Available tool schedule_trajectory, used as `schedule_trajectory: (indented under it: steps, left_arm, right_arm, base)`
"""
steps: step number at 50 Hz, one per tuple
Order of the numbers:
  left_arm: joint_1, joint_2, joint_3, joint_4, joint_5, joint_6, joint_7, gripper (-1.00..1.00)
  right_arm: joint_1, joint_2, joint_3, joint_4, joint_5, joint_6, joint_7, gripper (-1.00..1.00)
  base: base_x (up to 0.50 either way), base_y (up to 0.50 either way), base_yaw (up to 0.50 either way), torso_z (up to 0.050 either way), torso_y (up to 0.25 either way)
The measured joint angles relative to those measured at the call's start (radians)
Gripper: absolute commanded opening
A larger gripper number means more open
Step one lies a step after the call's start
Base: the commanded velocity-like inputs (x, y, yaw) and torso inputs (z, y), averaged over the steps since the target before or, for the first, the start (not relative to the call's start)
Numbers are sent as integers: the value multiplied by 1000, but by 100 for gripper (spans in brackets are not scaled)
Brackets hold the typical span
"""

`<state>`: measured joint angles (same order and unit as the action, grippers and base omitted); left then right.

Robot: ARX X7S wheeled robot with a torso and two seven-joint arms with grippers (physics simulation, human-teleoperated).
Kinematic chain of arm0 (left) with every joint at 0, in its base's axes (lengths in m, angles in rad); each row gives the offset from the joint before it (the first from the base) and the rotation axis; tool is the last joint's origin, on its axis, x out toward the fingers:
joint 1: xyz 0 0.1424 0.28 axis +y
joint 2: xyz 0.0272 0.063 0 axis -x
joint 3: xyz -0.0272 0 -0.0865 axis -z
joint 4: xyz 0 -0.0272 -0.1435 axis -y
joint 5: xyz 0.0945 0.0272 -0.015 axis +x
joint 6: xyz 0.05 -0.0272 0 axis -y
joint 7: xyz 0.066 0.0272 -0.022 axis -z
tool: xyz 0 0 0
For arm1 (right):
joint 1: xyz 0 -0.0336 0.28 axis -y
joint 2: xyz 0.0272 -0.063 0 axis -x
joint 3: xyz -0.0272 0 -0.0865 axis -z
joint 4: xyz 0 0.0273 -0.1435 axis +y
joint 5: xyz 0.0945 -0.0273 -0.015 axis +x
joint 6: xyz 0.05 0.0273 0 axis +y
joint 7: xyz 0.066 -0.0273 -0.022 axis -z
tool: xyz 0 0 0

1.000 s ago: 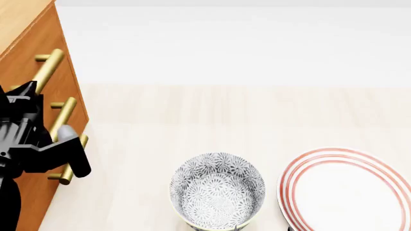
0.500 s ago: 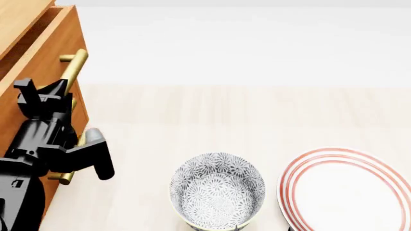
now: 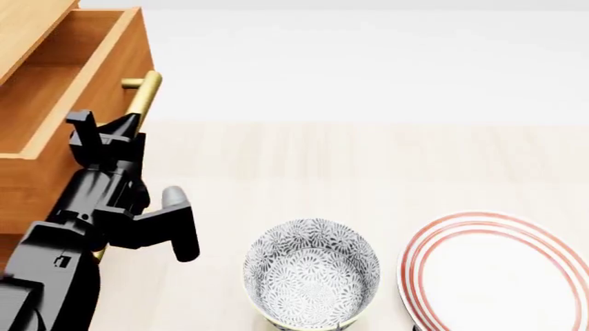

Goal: Open the top drawer of the cabinet.

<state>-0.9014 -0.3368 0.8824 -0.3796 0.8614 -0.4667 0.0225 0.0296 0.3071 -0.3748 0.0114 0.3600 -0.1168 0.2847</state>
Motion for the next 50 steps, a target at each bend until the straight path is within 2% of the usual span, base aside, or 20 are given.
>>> schedule_trajectory:
  steps: [32,33,50]
  left_arm:
    - [-12,30,12,23,-29,-9,35,-100]
    - [-12,31,13,24,-32,-9,36,100]
    - [-26,61,18,105,-35,-3,7,100]
  right_arm:
    - [0,7,-12,-1,15,5,-4,100]
    - [0,7,-12,-1,15,6,-4,100]
    - [4,9,-18,6,22,9,-1,100]
  base:
    - [1,-1,-2,1,2]
    - [0,-3,0,0,0]
    - [0,0,0,0,0]
